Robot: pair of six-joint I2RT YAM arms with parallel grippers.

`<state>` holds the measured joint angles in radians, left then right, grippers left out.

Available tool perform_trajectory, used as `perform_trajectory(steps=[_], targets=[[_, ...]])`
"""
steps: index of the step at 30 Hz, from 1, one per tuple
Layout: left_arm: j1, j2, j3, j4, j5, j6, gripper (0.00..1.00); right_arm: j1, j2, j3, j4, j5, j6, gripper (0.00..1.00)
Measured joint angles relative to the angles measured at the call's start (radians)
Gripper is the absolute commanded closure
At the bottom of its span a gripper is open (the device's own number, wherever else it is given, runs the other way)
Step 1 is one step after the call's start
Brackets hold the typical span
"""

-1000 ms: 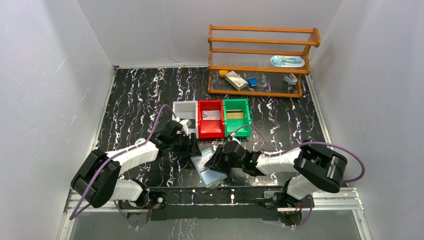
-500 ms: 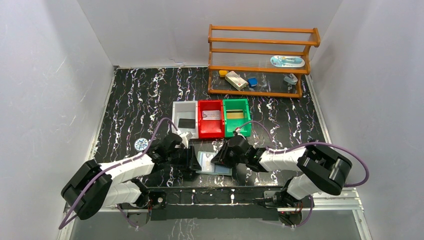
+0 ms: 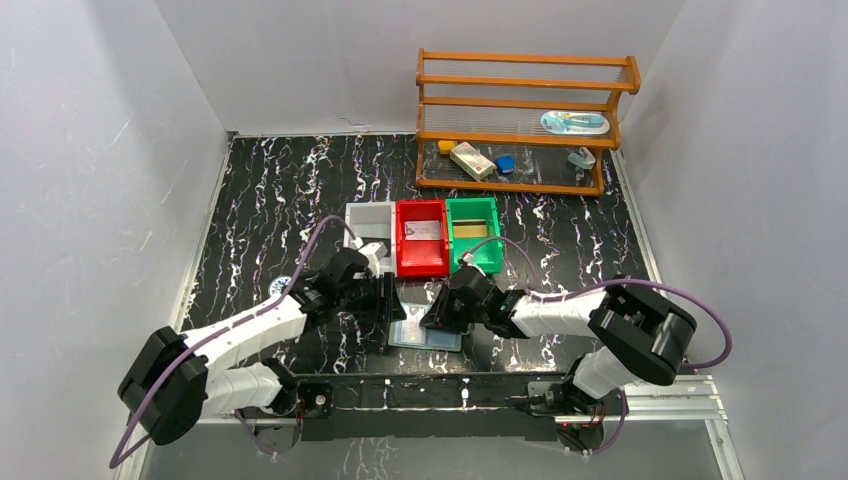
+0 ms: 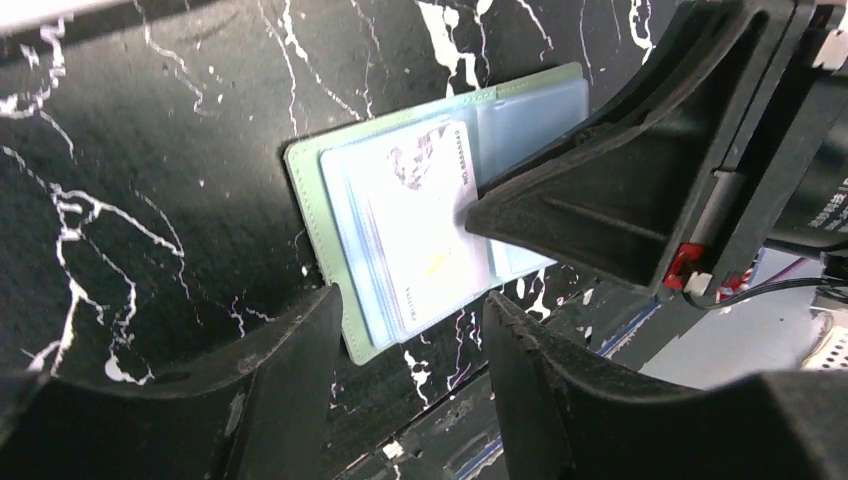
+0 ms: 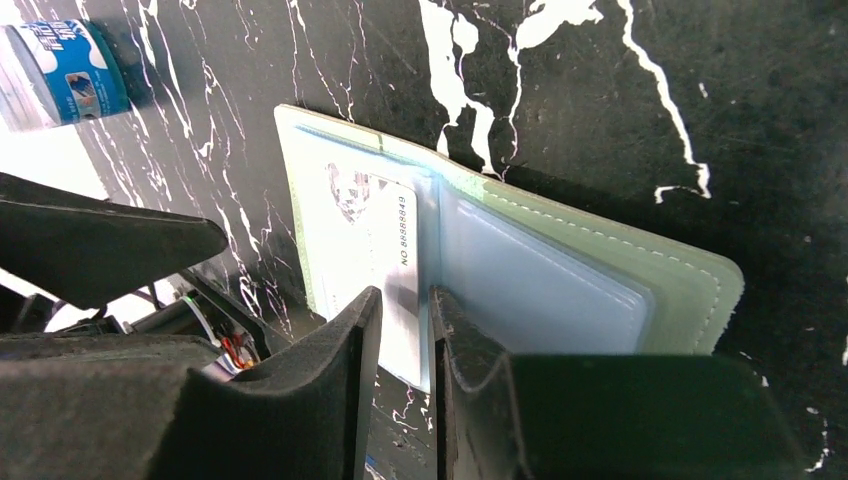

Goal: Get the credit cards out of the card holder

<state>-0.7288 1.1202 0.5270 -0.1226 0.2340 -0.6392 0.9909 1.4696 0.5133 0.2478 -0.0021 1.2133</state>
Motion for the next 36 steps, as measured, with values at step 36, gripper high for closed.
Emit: perform_trajectory(steps=[36], targets=[[-0.085,0.259,0.105,-0.068,-0.142,0.025,0.68,0.064,0.006,0.137,-0.231,0.158,-0.128,0.96]])
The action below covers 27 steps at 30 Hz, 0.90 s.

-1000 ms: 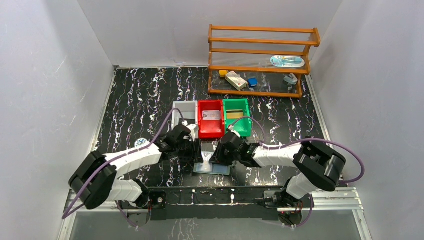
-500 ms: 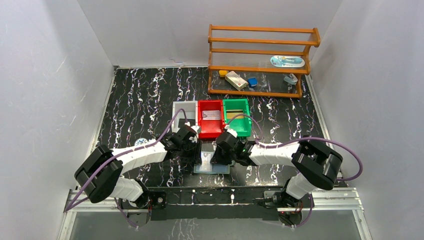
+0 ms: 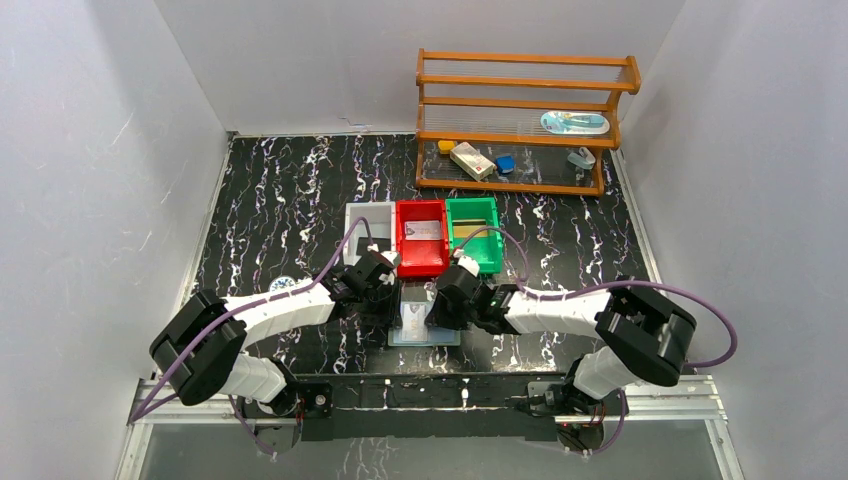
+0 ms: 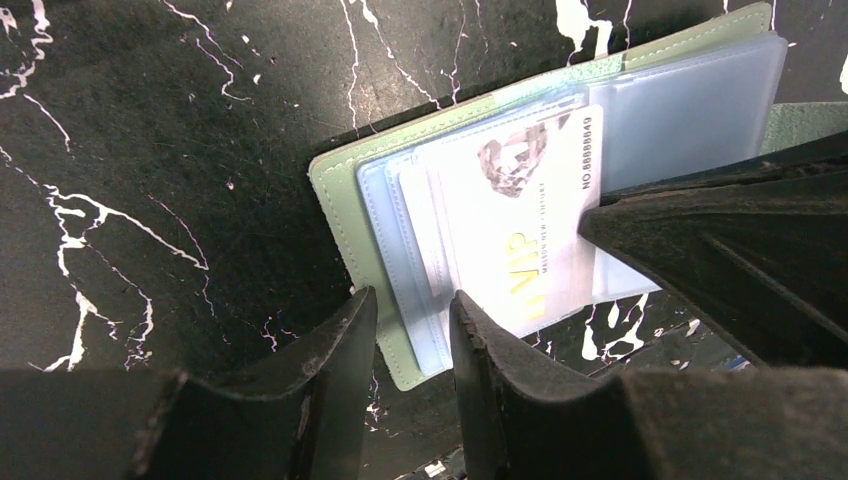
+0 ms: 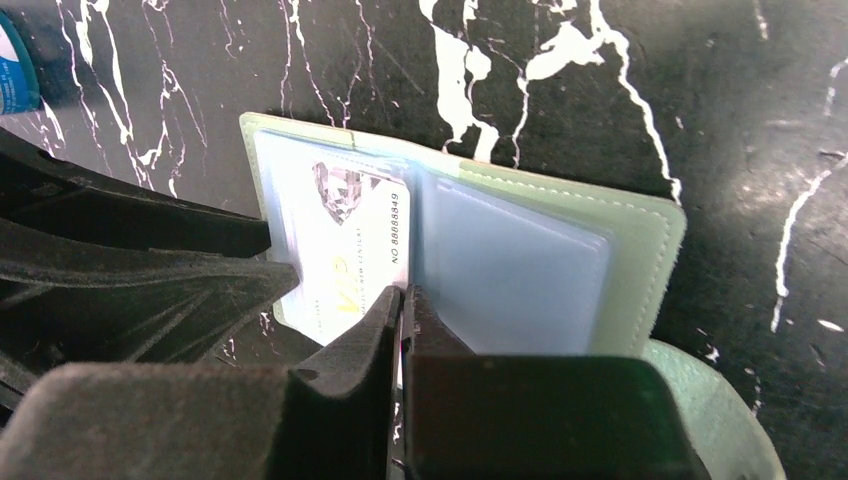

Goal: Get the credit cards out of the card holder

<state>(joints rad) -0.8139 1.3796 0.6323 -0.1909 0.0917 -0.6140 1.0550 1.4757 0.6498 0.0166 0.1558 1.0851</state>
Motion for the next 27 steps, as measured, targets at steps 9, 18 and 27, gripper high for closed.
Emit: perform_trajectory(steps=[9,18,27], targets=[[0.000,0.001,-0.001,0.000,-0.005,-0.007,0.69,-0.009,-0.046,-0.040,-0.009,0.012,0.001,0.95],[0.000,-0.007,-0.005,0.002,-0.007,-0.009,0.65,-0.030,-0.069,-0.064,-0.012,0.013,0.005,0.95],[-0.013,-0.060,-0.010,-0.026,-0.012,-0.016,0.49,-0.056,-0.079,-0.077,-0.009,-0.020,0.003,0.90]])
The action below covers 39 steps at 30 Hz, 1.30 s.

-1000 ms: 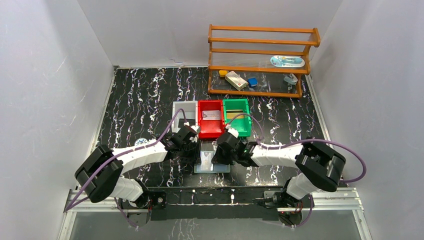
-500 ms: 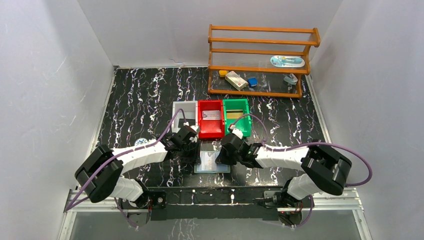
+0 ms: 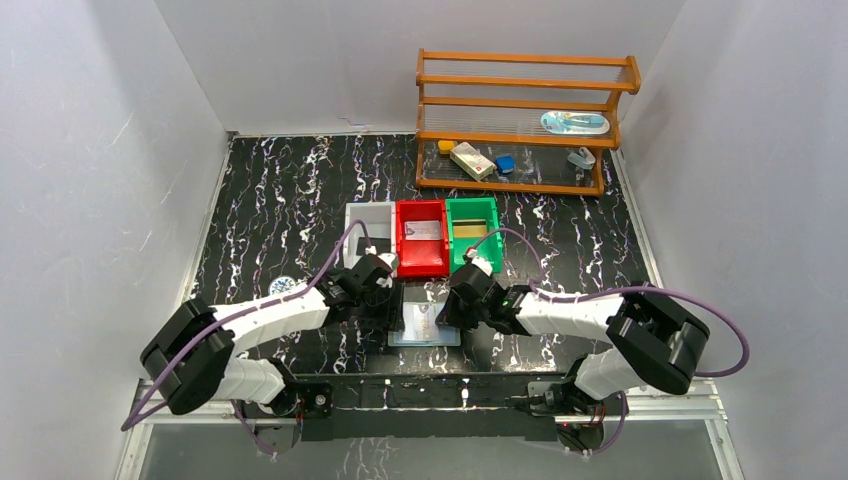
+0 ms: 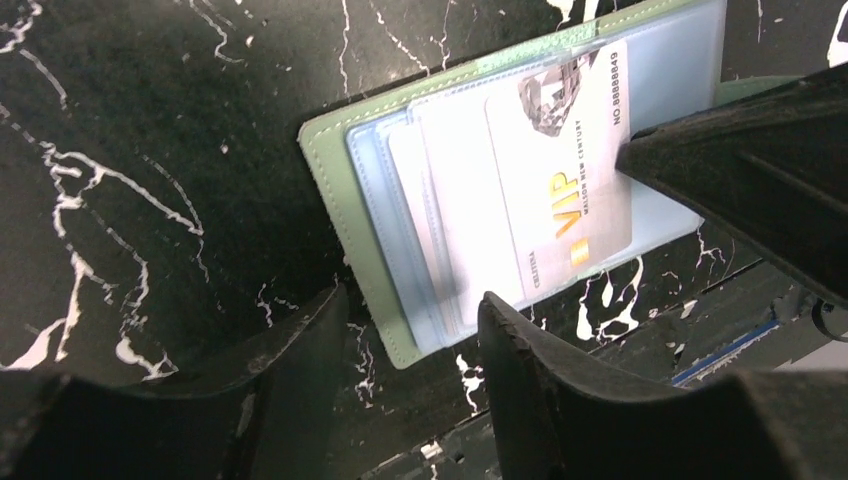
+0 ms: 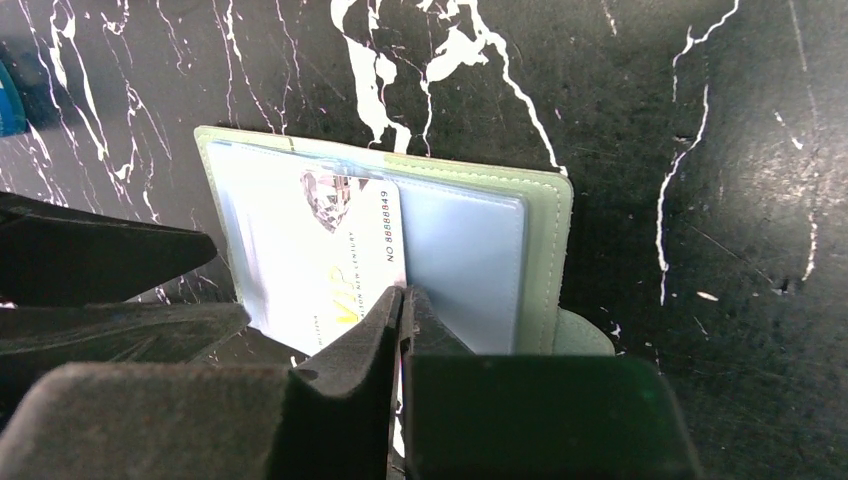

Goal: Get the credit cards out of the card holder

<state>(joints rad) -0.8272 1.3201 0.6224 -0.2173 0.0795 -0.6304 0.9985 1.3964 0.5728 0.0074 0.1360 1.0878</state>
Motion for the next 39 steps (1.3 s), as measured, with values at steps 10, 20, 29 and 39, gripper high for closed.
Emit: perform_trajectory(steps=[10,20,29,39], targets=[[-0.001,-0.063,0.023,0.031,0.056,-0.009,0.57,-0.003,0.013,-0.001,0.015,-0.012,0.000,0.89],[0.001,0.054,-0.027,0.191,0.123,-0.098,0.73,-0.005,0.013,-0.011,0.033,-0.017,0.006,0.89],[0.000,0.067,-0.061,0.274,0.140,-0.121,0.76,-0.010,0.013,-0.033,0.077,-0.032,0.018,0.87],[0.000,0.067,-0.072,0.293,0.142,-0.121,0.81,-0.018,0.012,-0.052,0.124,-0.055,0.041,0.72]])
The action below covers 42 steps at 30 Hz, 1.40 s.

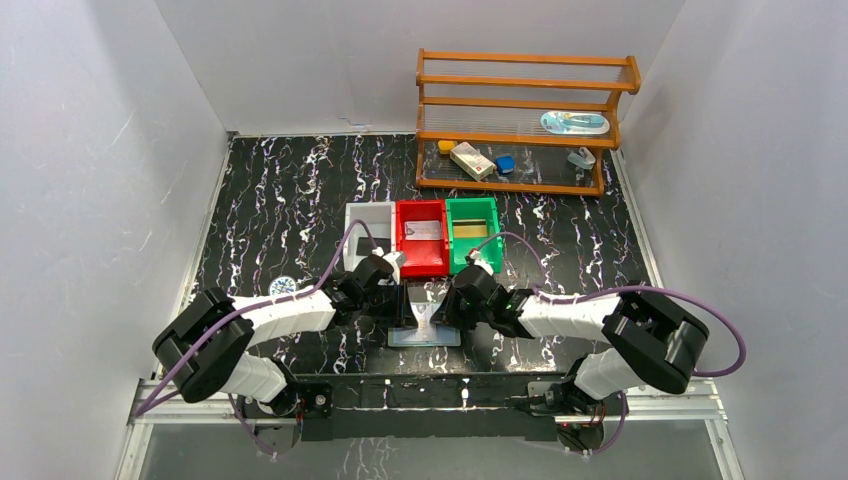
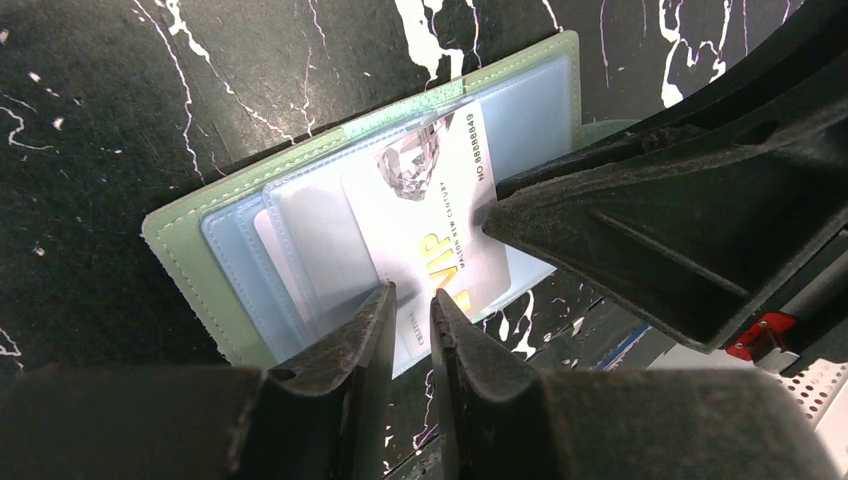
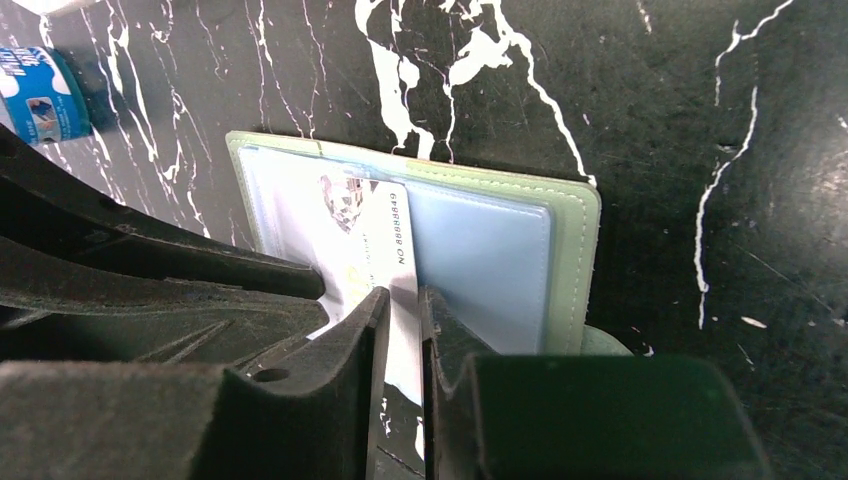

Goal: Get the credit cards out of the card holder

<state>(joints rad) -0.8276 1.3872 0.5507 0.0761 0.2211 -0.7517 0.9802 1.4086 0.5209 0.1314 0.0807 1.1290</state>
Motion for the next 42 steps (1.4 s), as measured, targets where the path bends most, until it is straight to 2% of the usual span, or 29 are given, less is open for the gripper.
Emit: perform_trajectory(steps=[4,9,13,17,23,28,33,42], targets=[[0.000,0.000,-0.002,0.000,-0.001,0.001,0.83,-0.011,-0.002,-0.023,0.045,-0.016,0.019,0.68],[0.001,0.000,-0.006,0.004,-0.001,0.002,0.84,-0.028,-0.003,-0.081,0.165,-0.060,0.029,0.68],[0.002,-0.002,-0.006,-0.002,0.002,0.003,0.84,-0.045,0.023,-0.130,0.296,-0.102,0.042,0.72],[0.005,-0.008,-0.011,-0.005,0.005,0.003,0.84,-0.057,0.050,-0.195,0.450,-0.121,0.060,0.81],[0.006,-0.009,-0.014,0.000,0.009,0.003,0.85,-0.069,0.077,-0.253,0.581,-0.134,0.079,0.89],[0.006,-0.009,-0.015,0.003,0.010,0.002,0.85,-0.070,0.074,-0.275,0.614,-0.145,0.077,0.77],[0.006,-0.008,-0.016,0.005,0.010,0.001,0.86,-0.072,0.067,-0.275,0.612,-0.154,0.063,0.71],[0.006,-0.009,-0.022,0.014,0.012,0.002,0.88,-0.103,0.111,-0.261,0.663,-0.209,0.019,0.69]])
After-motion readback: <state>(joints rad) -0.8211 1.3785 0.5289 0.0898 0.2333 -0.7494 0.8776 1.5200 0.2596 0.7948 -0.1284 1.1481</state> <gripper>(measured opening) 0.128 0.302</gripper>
